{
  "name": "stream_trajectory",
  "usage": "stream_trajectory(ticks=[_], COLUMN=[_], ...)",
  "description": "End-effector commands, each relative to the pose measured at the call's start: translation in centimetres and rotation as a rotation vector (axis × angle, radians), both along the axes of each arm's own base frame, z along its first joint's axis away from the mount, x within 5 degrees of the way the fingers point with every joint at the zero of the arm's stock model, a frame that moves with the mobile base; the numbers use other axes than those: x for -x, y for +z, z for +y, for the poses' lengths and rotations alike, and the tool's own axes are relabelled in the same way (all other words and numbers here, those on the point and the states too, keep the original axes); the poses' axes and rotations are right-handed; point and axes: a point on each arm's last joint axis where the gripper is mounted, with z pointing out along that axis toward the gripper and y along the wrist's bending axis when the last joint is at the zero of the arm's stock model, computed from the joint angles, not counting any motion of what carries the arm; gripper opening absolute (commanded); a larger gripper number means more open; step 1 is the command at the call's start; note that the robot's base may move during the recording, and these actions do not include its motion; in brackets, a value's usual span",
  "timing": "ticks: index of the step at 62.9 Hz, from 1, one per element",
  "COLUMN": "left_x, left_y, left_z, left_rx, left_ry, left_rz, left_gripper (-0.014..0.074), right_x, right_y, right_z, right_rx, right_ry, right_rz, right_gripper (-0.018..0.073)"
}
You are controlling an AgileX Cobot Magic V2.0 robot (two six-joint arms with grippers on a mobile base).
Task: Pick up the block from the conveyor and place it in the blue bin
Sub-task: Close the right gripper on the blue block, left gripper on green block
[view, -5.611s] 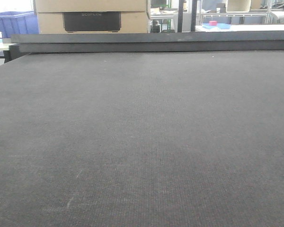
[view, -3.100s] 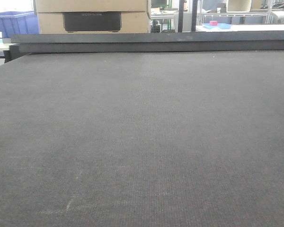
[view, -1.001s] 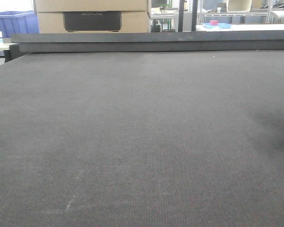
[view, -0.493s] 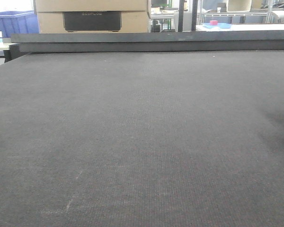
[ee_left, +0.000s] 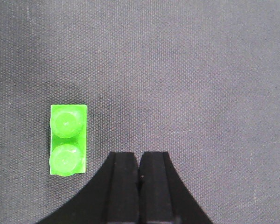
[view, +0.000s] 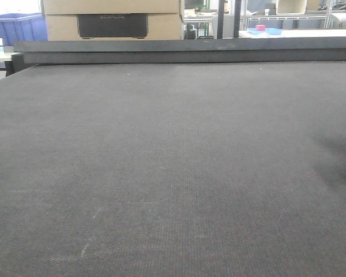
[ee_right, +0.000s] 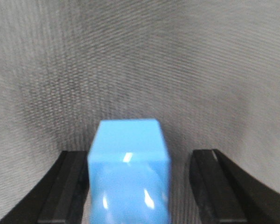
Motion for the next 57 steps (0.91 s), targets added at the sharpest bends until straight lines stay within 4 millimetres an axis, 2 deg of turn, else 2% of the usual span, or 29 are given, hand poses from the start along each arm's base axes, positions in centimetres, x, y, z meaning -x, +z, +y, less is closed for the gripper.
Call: stream_trajectory(ticks=[1, 16, 22, 26, 39, 46, 57], left_x=[0.1, 0.1, 0.1, 0.1, 0.0, 0.0, 0.6], left_y=[0.2, 0.2, 0.2, 0.2, 0.3, 0.2, 0.1], left_z=[-0.1, -0.1, -0.1, -0.1, 0.0, 0.3, 1.9], left_rx=[0.01, 0.01, 0.01, 0.01, 0.007, -0.012, -0.083], left_ry=[0.001, 0.001, 0.001, 0.001, 0.006, 0.026, 0.089], left_rz=[-0.015, -0.013, -0.013, -0.013, -0.025, -0.024, 0.049], left_gripper=[-0.0111, -0.0111, -0.0111, -0.0111, -0.0111, -0.0111, -0.0111], right_x=[0.0, -0.1, -0.1, -0.1, -0.2, -0.2, 0.5], right_y=[-0.2, -0.2, -0.2, -0.2, 0.0, 1.1, 4.8], right_z=[0.1, 0.1, 0.1, 0.1, 0.1, 0.1, 0.0], right_rx=[0.002, 0.0, 0.0, 0.0, 0.0, -0.004, -0.022], right_ry=[0.024, 0.023, 0.023, 0.023, 0.024, 0.024, 0.025], right_rz=[-0.003, -0.012, -0.013, -0.015, -0.017, -0.038, -0.146], right_gripper=[0.0337, 0.0335, 0.0288, 0.021, -0.017, -0.0167, -0.0167])
